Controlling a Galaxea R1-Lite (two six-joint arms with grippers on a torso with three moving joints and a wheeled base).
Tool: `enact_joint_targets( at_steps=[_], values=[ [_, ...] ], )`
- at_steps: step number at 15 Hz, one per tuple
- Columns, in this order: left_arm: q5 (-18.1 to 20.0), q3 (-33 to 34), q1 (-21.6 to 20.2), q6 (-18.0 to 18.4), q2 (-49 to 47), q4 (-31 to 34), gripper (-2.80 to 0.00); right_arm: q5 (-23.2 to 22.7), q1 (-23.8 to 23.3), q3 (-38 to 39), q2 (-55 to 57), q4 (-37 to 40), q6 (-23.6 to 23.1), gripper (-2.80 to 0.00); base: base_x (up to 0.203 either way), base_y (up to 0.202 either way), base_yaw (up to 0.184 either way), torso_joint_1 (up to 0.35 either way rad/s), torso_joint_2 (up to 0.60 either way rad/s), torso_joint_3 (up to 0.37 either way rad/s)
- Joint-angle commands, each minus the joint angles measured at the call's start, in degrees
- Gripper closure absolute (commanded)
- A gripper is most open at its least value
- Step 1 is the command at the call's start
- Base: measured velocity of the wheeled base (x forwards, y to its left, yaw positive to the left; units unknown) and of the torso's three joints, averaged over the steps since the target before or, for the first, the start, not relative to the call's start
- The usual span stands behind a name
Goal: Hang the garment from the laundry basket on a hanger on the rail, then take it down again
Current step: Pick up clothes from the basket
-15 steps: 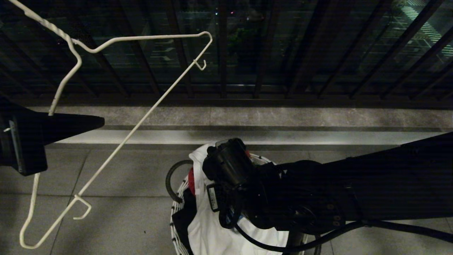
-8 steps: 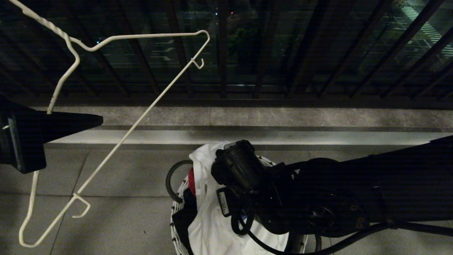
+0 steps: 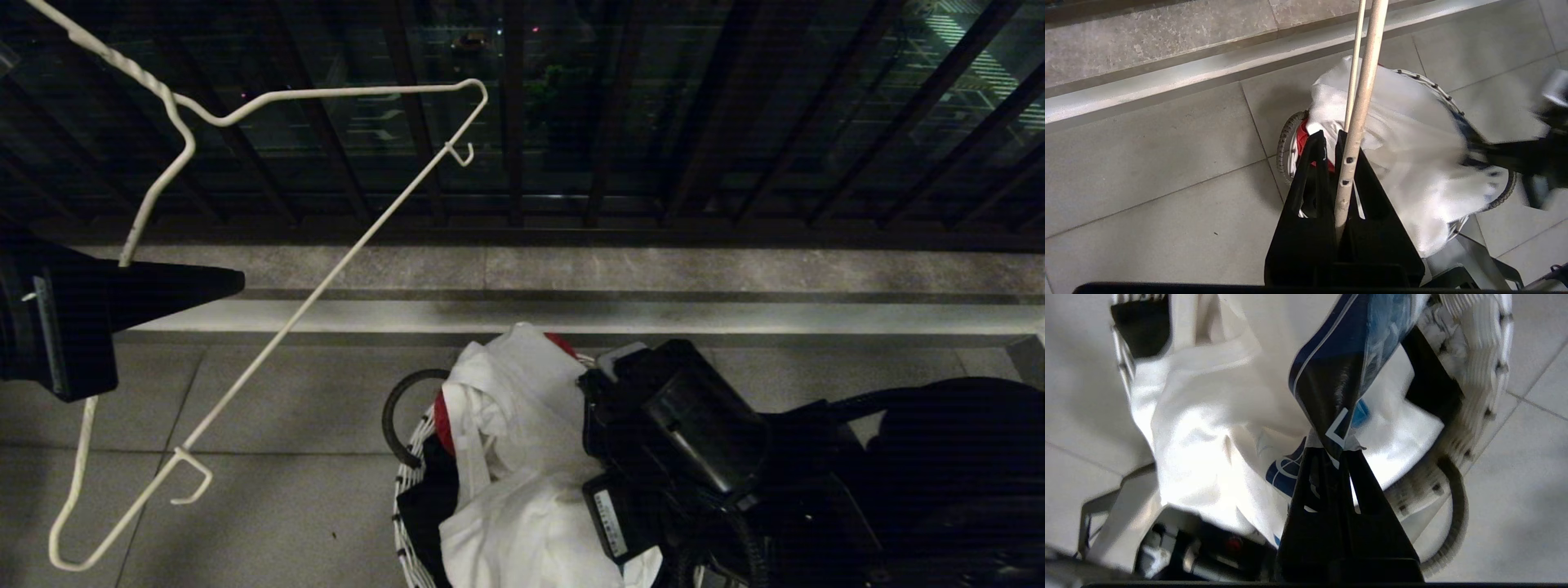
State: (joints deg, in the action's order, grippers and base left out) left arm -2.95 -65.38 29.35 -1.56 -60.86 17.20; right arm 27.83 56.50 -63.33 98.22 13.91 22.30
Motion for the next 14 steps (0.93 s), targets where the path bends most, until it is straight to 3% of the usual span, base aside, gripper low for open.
enact_joint_targets(
  at_steps=[1,4,7,9,14],
  values=[
    [0.0,0.0,0.0,0.0,-0.2,0.1,0.00,0.1,0.2,4.3,-6.5,2.6,0.3,0.00,0.000,0.000,0.000,0.000,0.00,0.000],
    [0.0,0.0,0.1,0.0,-0.1,0.1,0.00,0.0,0.8,9.2,-9.2,7.1,4.7,0.00,0.000,0.000,0.000,0.000,0.00,0.000],
    [0.0,0.0,0.1,0.1,-0.1,0.1,0.00,-0.9,1.5,15.1,-10.4,7.5,6.0,0.00,0.000,0.000,0.000,0.000,0.00,0.000],
    [0.0,0.1,0.1,0.1,-0.1,0.2,0.00,-4.0,2.5,16.4,-9.7,7.4,7.9,0.00,0.000,0.000,0.000,0.000,0.00,0.000],
    [0.0,0.1,0.1,0.1,-0.1,0.2,0.00,-6.8,4.9,18.1,-5.1,4.7,8.0,0.00,0.000,0.000,0.000,0.000,0.00,0.000]
  ],
)
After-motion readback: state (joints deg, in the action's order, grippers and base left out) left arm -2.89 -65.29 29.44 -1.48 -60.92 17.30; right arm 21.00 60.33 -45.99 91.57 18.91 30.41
